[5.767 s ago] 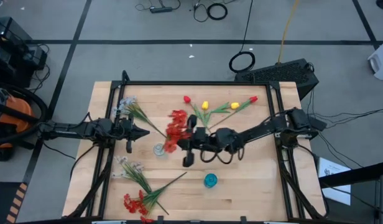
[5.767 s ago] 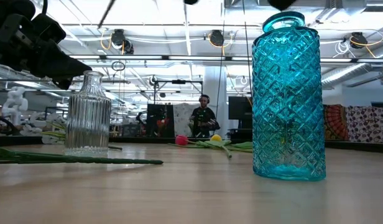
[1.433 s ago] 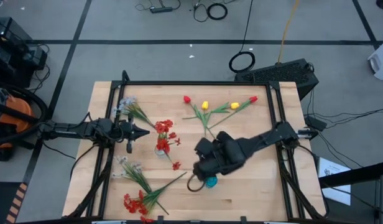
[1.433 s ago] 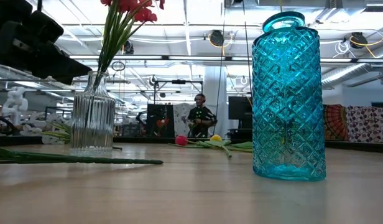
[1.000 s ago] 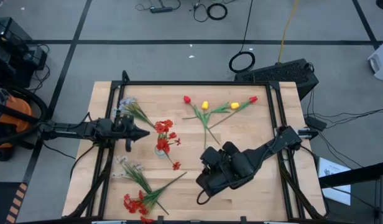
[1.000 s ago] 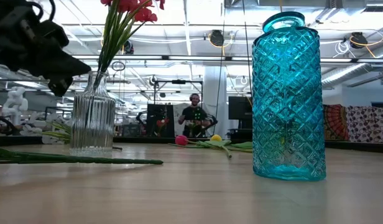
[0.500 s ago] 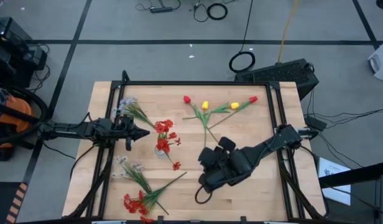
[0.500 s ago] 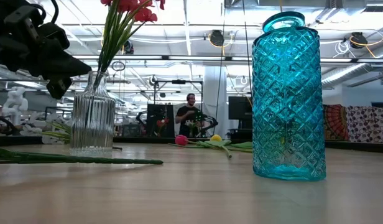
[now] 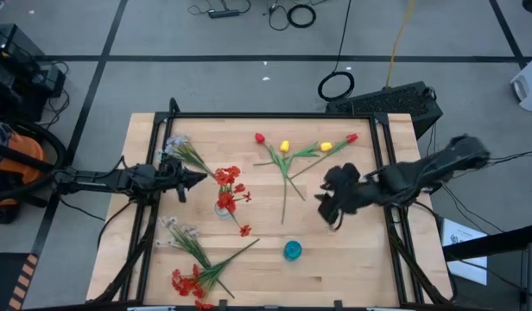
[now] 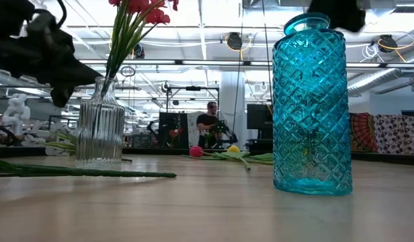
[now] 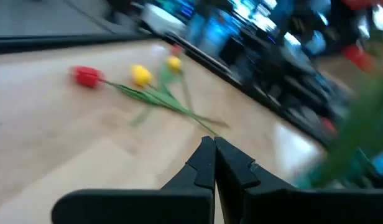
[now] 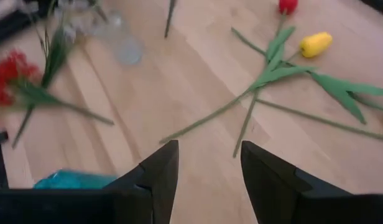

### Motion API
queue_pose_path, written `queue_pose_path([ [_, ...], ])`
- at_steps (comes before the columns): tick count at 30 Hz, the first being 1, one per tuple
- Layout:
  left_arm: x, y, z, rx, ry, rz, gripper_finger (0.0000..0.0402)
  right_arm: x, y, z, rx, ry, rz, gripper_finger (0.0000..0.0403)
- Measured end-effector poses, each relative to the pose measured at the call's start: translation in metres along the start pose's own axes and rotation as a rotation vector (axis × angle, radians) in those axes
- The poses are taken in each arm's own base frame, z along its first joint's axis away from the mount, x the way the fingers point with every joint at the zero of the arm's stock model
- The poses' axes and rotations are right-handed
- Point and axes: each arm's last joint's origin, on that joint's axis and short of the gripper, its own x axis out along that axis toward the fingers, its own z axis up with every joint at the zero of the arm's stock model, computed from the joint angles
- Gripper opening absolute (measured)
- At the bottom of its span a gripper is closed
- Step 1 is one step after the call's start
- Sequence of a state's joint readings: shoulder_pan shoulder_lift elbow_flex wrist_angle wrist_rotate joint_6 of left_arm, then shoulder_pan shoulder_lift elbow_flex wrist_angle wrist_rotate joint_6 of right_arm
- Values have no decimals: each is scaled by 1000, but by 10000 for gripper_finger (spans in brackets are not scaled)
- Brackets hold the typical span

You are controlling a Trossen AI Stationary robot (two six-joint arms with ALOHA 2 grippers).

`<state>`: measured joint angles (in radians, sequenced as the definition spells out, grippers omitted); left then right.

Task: Sort flowers into vase by color
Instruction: Put the top white flowers into the blue vase

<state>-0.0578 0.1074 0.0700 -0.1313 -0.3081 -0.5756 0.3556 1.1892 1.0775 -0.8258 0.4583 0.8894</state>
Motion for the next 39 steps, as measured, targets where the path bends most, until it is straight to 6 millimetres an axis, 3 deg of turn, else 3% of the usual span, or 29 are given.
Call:
queue_pose_path([
  [7, -2, -2, 15, -90, -156, 157, 5, 28, -64, -28, 76, -46, 117, 164],
  [14, 0, -20, 47, -83, -217, 275, 2, 45, -101, -29, 0, -32, 92, 164],
  [21, 20, -56, 98, -139, -290, 385, 1, 51, -122, -13, -83, -39, 155, 164],
  [29, 55, -97, 162, -21, -321, 577, 1, 55, -143, -4, -110, -26, 177, 164],
  [34, 69, -95, 182, -119, -271, 669, 0, 58, -150, -2, -120, -16, 172, 164],
  [39, 78, -81, 179, -157, -204, 758, 0, 59, -153, -2, -134, -1, 204, 164],
])
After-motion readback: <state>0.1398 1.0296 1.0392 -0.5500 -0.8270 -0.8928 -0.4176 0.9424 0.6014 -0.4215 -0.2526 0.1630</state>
